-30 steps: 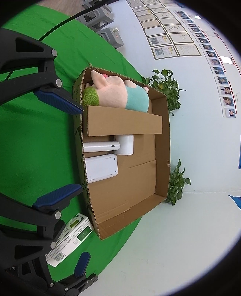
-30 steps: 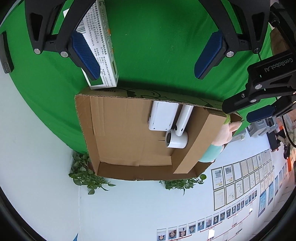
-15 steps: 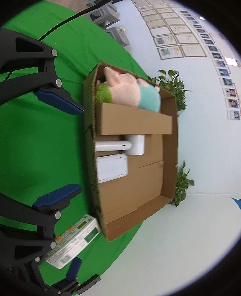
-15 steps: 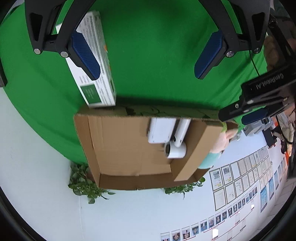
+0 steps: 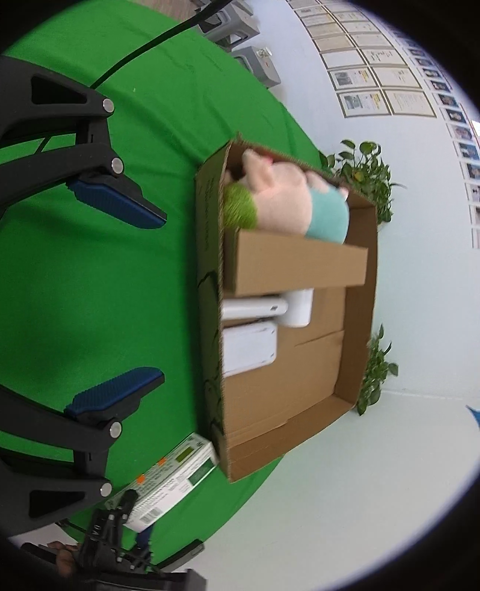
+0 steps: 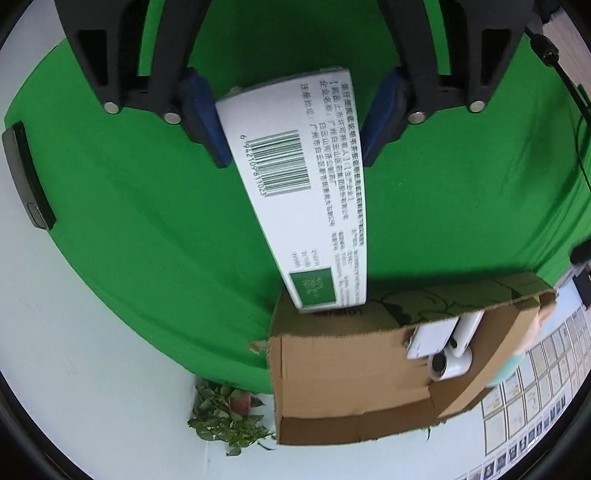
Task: Organize objects
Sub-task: 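Move the right gripper to the white medicine box and close on it, then lift the medicine box with the right gripper and carry it over the tray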
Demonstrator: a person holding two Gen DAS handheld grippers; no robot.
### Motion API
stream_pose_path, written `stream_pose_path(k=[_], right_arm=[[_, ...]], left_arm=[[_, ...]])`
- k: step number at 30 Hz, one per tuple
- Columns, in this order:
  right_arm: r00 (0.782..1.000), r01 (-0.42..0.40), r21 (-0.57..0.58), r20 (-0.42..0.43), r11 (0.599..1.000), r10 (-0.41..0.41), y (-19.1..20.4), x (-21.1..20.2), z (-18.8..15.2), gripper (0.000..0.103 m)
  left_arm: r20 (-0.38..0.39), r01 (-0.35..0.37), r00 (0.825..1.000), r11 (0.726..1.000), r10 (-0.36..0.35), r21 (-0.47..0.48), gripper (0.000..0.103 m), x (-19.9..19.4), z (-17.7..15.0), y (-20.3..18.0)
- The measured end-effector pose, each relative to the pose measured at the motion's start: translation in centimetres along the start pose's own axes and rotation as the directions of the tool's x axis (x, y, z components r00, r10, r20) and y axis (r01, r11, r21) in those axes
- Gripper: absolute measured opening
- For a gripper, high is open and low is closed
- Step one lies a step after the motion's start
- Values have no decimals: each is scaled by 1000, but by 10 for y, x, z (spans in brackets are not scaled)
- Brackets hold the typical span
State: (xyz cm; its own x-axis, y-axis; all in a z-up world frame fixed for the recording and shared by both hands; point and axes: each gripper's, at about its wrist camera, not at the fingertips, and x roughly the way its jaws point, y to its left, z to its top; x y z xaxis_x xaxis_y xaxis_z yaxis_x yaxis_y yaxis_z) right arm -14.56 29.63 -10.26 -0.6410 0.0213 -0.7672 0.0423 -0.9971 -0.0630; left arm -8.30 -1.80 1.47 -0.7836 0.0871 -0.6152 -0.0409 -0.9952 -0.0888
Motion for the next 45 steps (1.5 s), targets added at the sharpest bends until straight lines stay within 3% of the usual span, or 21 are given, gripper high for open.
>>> stream_pose_path(k=[4, 6, 7, 9, 11, 13, 14, 17, 19, 20, 23, 27, 33, 38, 41, 43, 45], right_arm=[[996, -92, -31, -16, 995, 91, 25, -8, -1, 61], [986, -164, -43, -24, 985, 163, 38, -14, -2, 68], [979, -202, -60, -28, 978, 201, 48, -17, -5, 85], [977, -211, -88, -13, 973, 211, 58, -20, -7, 102], [980, -198, -85, -8, 977, 198, 62, -18, -6, 102], [980, -197, -57, -14, 979, 196, 60, -14, -3, 102], [982, -188, -56, -14, 981, 187, 62, -13, -2, 102], [988, -154, -53, -18, 987, 153, 59, -11, -1, 93], [988, -153, -40, -27, 987, 152, 53, -12, -3, 71], [988, -150, -43, -31, 988, 149, 53, -12, -4, 65], [983, -183, -44, -34, 982, 182, 55, -17, -9, 65], [968, -246, -13, -48, 969, 245, 59, -24, -16, 64], [924, -374, 88, -56, 923, 379, 55, -28, -19, 64], [919, -386, 70, -54, 920, 390, 65, -28, -19, 63], [928, -369, 41, -46, 928, 371, 72, -30, -19, 62], [933, -356, 23, -40, 934, 357, 78, -32, -18, 62], [938, -345, 13, -32, 938, 345, 80, -35, -19, 61]], left_arm=[[-6, 29, 1000, 999, -29, -35, 77, -11, 15, 16], [-82, 151, 984, 985, -158, -87, 77, -2, 20, 19], [-123, 208, 967, 972, -221, -113, 77, 5, 21, 18], [-206, 344, 901, 919, -381, -194, 77, 26, 20, 11], [-251, 405, 856, 888, -452, -219, 77, 45, 18, -4], [-287, 430, 830, 877, -478, -216, 77, 61, 16, -21], [-305, 460, 805, 860, -509, -221, 77, 71, 16, -31], [-337, 536, 728, 802, -597, -263, 77, 96, 16, -57], [-358, 564, 687, 775, -632, -285, 77, 108, 13, -73], [-373, 571, 667, 765, -644, -298, 77, 117, 11, -81], [-394, 589, 627, 740, -672, -325, 77, 126, 3, -95], [-411, 583, 593, 721, -693, -374, 77, 132, -13, -97], [-376, 588, 584, 695, -719, -415, 77, 125, -25, -85], [-360, 575, 613, 709, -704, -407, 75, 115, -33, -80], [-344, 564, 635, 719, -692, -405, 62, 109, -32, -75], [-337, 554, 648, 726, -683, -406, 46, 106, -31, -72], [-325, 558, 657, 729, -680, -396, 44, 102, -29, -71]])
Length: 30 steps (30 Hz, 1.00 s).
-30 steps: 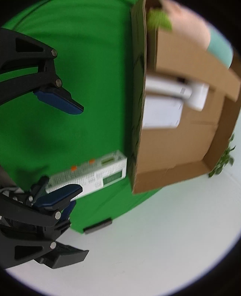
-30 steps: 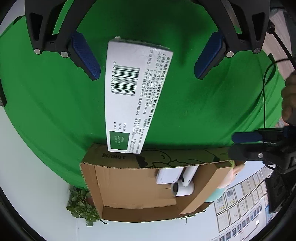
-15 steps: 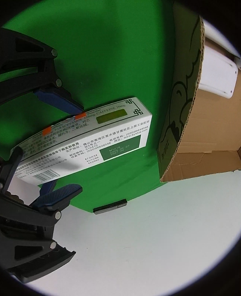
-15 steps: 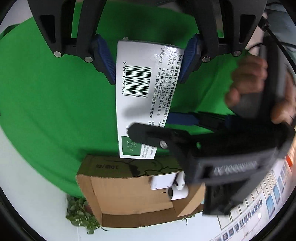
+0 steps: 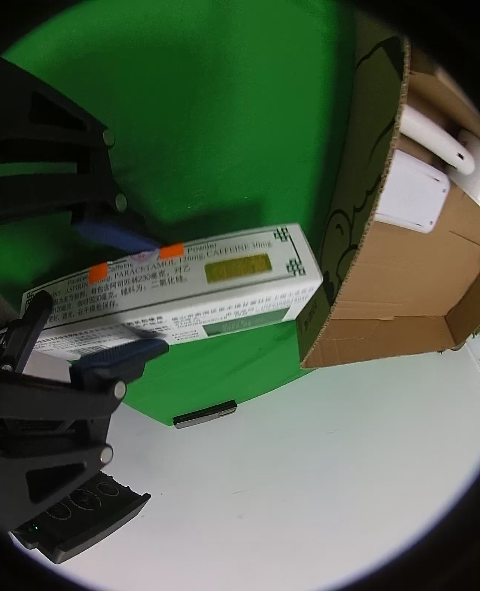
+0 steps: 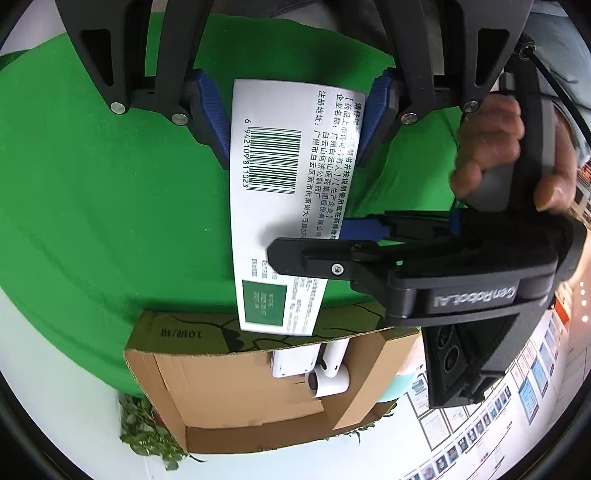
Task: Organize objects
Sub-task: 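Lift the medicine box with the right gripper and carry it over the tray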
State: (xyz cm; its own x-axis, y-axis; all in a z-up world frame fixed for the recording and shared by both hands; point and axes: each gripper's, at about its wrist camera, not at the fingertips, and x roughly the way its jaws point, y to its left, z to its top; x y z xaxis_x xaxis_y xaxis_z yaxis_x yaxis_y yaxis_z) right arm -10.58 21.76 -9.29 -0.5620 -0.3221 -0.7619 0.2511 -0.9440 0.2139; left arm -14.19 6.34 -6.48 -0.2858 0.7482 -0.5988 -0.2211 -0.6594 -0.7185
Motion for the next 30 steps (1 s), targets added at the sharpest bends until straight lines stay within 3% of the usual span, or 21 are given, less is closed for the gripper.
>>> stream_pose_path(k=[7, 16, 24, 30], right_arm=[[998, 51, -34, 49, 998, -50, 13, -6, 4, 59], [986, 38, -64, 162, 997, -27, 27, -22, 25, 59], [962, 22, -107, 272, 994, 8, 36, -32, 83, 59], [948, 18, -118, 317, 993, 20, 28, -42, 148, 58]], left_arm=[[59, -8, 998, 997, 4, 73, 41, -13, -1, -24], [174, -78, 984, 981, 47, 176, 40, -45, -1, -65], [279, -153, 957, 956, 81, 248, 40, -70, 30, -109], [318, -171, 945, 945, 77, 279, 40, -97, 85, -129]])
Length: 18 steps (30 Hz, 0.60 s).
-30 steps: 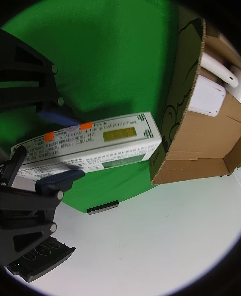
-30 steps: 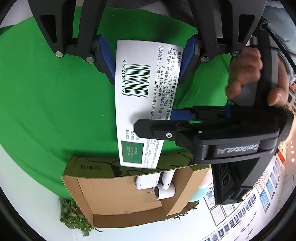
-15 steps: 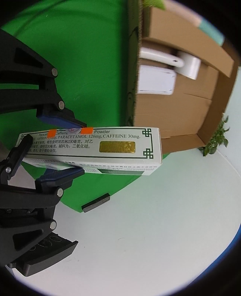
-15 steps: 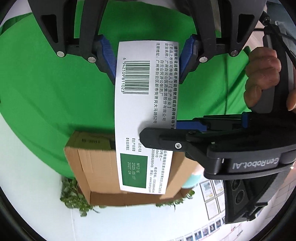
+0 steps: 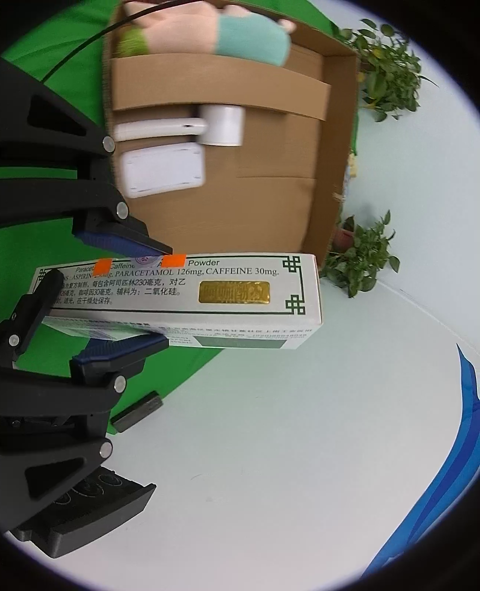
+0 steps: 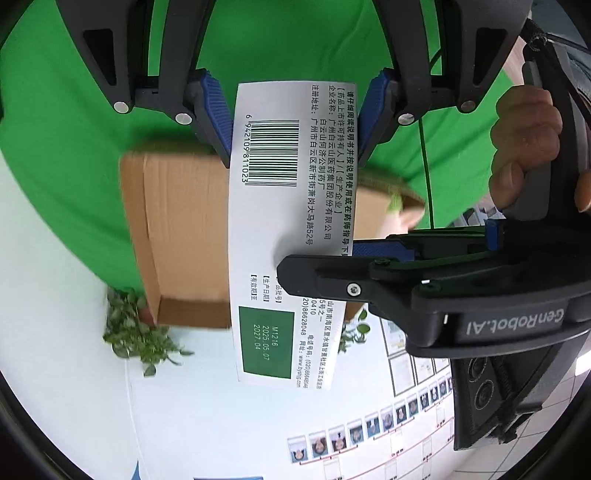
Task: Organize objects
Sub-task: 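Lift the medicine box with the right gripper and carry it over the tray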
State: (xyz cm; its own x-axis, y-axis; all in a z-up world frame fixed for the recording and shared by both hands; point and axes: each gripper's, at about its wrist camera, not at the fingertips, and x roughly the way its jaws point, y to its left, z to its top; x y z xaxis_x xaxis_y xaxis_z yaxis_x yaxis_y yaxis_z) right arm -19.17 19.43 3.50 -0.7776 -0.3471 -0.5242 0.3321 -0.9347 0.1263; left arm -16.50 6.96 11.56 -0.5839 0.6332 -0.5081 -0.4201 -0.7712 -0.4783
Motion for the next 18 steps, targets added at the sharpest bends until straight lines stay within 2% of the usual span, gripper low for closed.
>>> stream_pose_path(k=[4, 10, 15, 18], right_arm=[[1000, -11, 11, 6, 1000, 11, -13, 12, 39, 59], [998, -48, 59, -46, 997, 51, -42, 42, 72, 59], [995, -42, 86, -90, 995, 50, -61, 70, 78, 59], [989, -45, 118, -132, 992, 61, -72, 94, 70, 59]], left_arm=[[10, -25, 1000, 1000, 25, 19, 40, 5, 39, 0], [3, -63, 998, 997, 63, 37, 39, 27, 70, 3], [-33, -64, 997, 998, 64, 3, 39, 53, 73, 15], [-76, -70, 995, 997, 68, -17, 39, 72, 70, 27]])
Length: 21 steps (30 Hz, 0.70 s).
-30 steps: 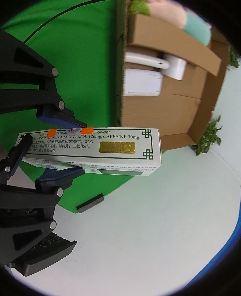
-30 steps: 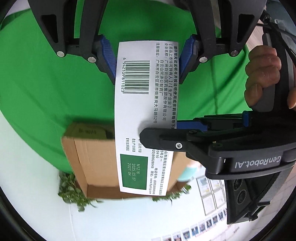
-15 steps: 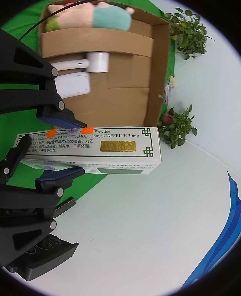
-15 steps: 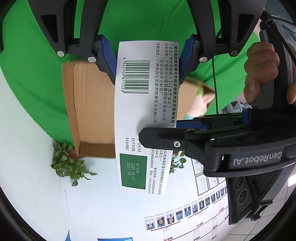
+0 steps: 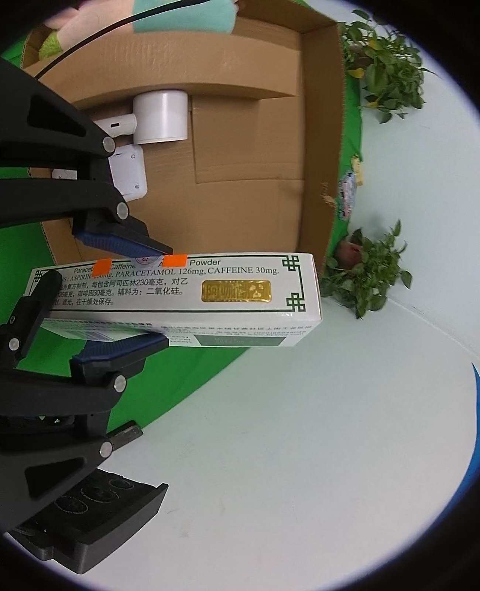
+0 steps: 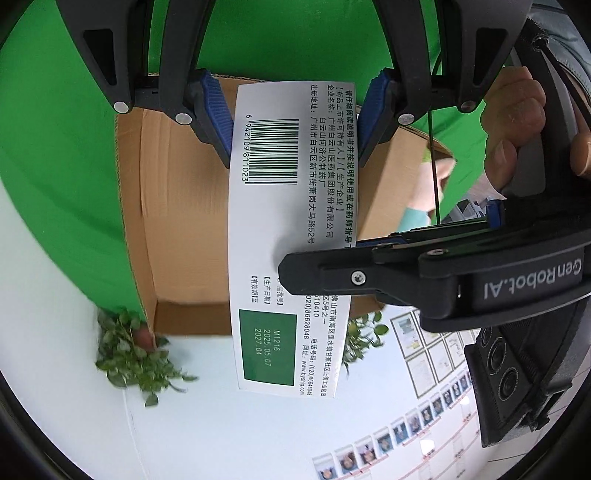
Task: Organize objects
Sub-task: 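Lift the medicine box with the right gripper and carry it over the tray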
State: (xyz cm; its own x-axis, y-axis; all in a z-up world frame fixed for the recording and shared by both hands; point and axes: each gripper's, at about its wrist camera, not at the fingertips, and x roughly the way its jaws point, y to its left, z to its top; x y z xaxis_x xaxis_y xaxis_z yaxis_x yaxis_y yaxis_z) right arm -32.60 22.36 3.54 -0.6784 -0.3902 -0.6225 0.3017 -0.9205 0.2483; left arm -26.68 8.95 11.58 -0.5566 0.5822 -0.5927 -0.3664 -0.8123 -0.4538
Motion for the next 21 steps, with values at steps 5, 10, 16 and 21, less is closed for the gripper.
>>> stream_pose_path(k=[5, 10, 16, 21], right_arm=[[998, -5, 37, -67, 999, 8, -25, 42, -6, 59], [994, -17, 67, -108, 998, 24, -21, 48, -39, 59], [986, 9, 87, -165, 996, 6, -33, 71, -46, 59], [971, 24, 122, -240, 992, 6, -45, 93, -50, 59]], left_arm=[[-60, -4, 998, 999, 2, -39, 39, 35, -6, 24], [-103, -14, 995, 997, 6, -71, 39, 63, -12, 45], [-147, -1, 989, 994, -15, -113, 39, 90, -19, 62], [-171, 3, 985, 991, -26, -137, 40, 109, -28, 76]])
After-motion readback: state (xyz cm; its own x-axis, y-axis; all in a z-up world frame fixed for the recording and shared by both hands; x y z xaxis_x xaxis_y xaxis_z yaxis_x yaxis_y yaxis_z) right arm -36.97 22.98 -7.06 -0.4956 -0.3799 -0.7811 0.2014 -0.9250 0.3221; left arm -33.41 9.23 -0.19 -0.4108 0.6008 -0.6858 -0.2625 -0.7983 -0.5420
